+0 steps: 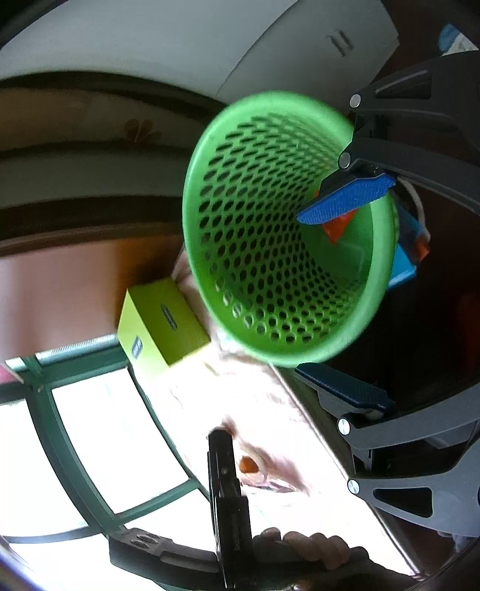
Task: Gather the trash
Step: 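Carry both items to the green wastebasket and open both tools to drop them, then grasp the yogurt cup with the left tool while the right tool grasps the pink wrapper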
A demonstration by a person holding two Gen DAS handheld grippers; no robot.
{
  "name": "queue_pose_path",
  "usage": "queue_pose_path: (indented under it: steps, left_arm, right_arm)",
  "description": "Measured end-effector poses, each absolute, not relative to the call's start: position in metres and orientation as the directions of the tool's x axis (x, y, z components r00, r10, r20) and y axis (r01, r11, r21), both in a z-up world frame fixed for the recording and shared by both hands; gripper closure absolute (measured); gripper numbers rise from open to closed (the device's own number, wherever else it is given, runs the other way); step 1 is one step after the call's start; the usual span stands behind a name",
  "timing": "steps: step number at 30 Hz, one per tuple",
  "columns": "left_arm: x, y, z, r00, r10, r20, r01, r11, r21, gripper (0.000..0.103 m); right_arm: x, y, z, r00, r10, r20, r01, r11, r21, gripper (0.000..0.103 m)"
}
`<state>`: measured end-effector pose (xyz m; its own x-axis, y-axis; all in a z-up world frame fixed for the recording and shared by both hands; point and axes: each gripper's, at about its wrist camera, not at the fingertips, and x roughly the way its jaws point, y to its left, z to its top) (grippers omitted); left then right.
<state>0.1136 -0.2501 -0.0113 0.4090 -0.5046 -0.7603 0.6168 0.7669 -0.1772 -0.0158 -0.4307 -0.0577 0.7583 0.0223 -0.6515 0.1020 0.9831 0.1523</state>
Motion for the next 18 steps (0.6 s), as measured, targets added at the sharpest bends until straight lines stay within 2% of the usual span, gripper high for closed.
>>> queue_pose_path:
  steps: [7, 9, 18]
  left_arm:
    - [0.115, -0.168, -0.015, 0.496, -0.416, -0.762, 0.511, 0.850, -0.131, 0.031]
    - [0.118, -0.142, -0.019, 0.514, -0.390, -0.764, 0.467, 0.874, -0.133, 0.026]
    - [0.121, -0.047, -0.045, 0.513, -0.340, -0.788, 0.373, 0.915, -0.152, 0.019]
  right_arm:
    - [0.001, -0.384, -0.049, 0.764, 0.070, -0.641, 0.025, 0.990, 0.138, 0.026]
    - [0.008, -0.370, -0.047, 0.762, 0.088, -0.642, 0.000, 0.991, 0.135, 0.026]
    - [0.032, -0.322, -0.046, 0.745, 0.140, -0.652, -0.078, 0.989, 0.123, 0.026]
